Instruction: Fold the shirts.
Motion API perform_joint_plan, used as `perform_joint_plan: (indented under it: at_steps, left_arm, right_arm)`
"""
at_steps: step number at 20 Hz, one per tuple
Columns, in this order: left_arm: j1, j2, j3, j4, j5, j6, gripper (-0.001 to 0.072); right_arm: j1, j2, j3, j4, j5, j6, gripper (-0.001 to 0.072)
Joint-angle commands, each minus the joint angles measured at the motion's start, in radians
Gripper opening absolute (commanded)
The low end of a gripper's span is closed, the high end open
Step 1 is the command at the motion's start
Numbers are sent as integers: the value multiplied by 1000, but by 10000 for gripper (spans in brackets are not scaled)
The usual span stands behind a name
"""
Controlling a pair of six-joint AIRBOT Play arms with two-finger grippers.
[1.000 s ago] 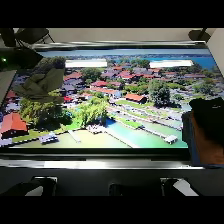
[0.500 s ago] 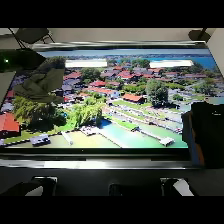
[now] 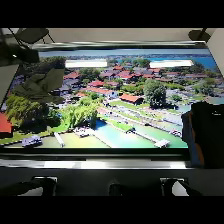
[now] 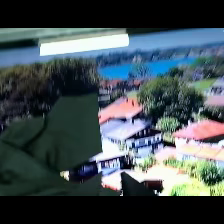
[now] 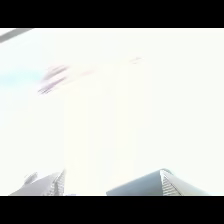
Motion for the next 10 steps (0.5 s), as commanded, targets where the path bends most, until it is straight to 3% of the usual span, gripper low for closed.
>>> perform_joint_plan:
  at_steps: [1,2,3,6,10]
  left_arm:
    - [-9,-146,-56,-48,-382,-61,717]
    - [-12,-140,-137,-157,-409,-44,717]
    - [-22,-103,-228,-228,-355,-47,717]
    - [-71,53,-462,-218,-117,-144,714]
    - [-83,82,-501,-209,-183,-119,715]
  right_arm:
    - [366,-129,-31,-19,259,70,673]
    - [414,-186,-69,34,347,100,673]
    - [440,-230,-100,94,403,106,673]
    - [486,-291,-150,114,408,173,674]
    - [488,-293,-150,115,414,171,675]
